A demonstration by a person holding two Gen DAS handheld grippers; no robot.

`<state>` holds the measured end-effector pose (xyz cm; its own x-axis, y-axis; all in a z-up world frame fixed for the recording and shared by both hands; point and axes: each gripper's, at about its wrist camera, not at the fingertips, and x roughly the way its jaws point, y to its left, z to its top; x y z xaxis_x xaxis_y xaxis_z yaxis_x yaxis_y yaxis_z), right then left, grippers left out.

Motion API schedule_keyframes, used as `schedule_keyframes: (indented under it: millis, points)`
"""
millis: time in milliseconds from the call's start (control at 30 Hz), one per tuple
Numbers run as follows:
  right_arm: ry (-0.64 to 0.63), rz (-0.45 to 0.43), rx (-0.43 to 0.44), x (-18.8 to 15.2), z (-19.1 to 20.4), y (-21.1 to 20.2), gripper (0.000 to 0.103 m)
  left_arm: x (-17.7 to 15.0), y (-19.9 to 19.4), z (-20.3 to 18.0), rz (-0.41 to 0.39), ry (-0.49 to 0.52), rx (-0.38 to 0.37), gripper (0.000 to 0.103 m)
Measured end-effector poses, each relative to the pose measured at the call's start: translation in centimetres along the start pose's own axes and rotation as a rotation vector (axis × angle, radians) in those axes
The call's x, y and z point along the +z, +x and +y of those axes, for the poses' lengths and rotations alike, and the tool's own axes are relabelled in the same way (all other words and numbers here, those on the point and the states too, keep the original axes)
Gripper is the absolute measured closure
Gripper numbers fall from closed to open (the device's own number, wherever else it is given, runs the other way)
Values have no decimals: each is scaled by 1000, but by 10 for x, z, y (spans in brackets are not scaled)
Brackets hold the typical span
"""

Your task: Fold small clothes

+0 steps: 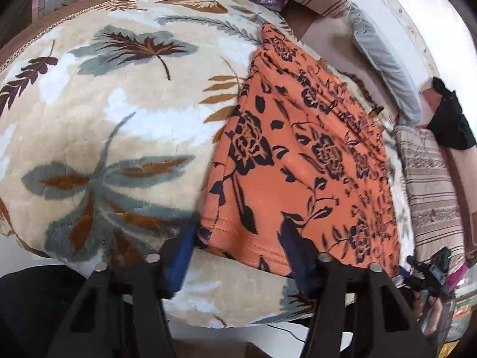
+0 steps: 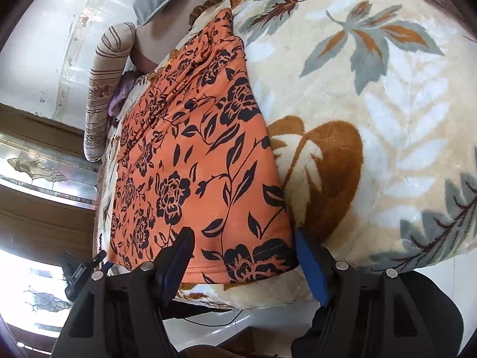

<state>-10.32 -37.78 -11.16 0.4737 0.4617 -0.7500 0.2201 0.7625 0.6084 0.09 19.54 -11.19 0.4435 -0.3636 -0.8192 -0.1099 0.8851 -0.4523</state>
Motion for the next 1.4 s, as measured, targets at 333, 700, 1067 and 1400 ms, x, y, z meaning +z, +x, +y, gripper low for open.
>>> schedule_keyframes:
  millis: [333, 700, 1067, 1400]
  points:
    - [38, 30, -22, 6, -8, 7, 33, 2, 17, -12, 12, 78, 62, 59]
    - [-12, 59, -34, 8, 5, 5, 87, 12, -3, -18, -7, 123, 75, 91]
    - [25, 43, 5, 17, 5, 1, 95, 23, -5, -16, -17, 68, -8, 95]
    - [87, 72, 28, 23, -10, 15, 95, 22, 17, 3, 42, 19, 23, 95]
